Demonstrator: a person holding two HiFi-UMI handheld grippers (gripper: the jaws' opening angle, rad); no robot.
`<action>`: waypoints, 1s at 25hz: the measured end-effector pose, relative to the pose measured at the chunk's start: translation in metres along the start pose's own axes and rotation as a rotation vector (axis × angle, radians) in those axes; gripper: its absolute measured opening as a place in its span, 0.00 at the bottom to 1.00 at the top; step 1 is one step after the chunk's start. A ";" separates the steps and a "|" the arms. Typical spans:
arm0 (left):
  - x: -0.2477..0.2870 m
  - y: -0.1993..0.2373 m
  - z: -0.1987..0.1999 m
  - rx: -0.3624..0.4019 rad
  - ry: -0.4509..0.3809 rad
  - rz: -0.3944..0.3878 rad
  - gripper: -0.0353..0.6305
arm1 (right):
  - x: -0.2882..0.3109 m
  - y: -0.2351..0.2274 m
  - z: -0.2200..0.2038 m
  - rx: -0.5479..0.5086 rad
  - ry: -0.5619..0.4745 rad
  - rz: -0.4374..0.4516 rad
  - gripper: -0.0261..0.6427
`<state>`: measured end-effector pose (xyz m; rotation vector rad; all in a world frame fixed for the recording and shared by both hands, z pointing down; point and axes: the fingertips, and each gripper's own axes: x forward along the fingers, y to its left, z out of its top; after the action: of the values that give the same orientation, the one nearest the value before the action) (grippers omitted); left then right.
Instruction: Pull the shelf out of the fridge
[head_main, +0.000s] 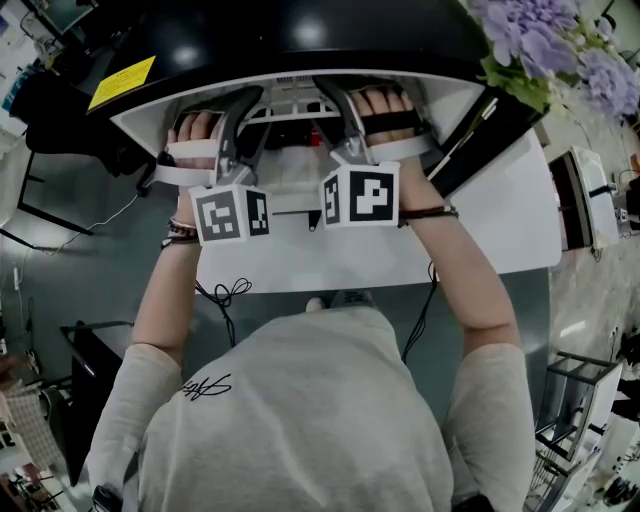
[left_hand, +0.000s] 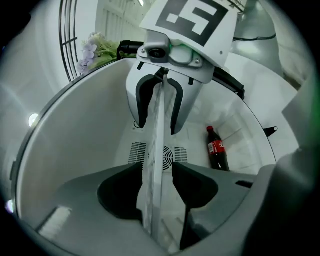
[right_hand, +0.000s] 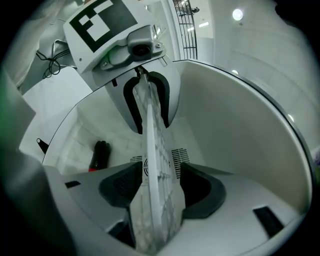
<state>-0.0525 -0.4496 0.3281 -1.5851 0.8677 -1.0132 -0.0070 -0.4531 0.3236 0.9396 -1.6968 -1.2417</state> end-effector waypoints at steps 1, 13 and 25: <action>0.002 0.000 0.000 0.012 0.002 0.000 0.33 | 0.002 0.000 0.000 0.000 0.004 -0.004 0.36; 0.015 -0.001 -0.002 0.064 0.035 0.023 0.22 | 0.024 0.005 -0.017 -0.069 0.101 0.009 0.36; 0.016 0.005 -0.001 0.009 0.034 0.017 0.12 | 0.026 -0.007 -0.020 -0.099 0.126 -0.074 0.10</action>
<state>-0.0473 -0.4658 0.3266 -1.5549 0.8974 -1.0332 0.0015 -0.4851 0.3255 1.0068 -1.5013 -1.2751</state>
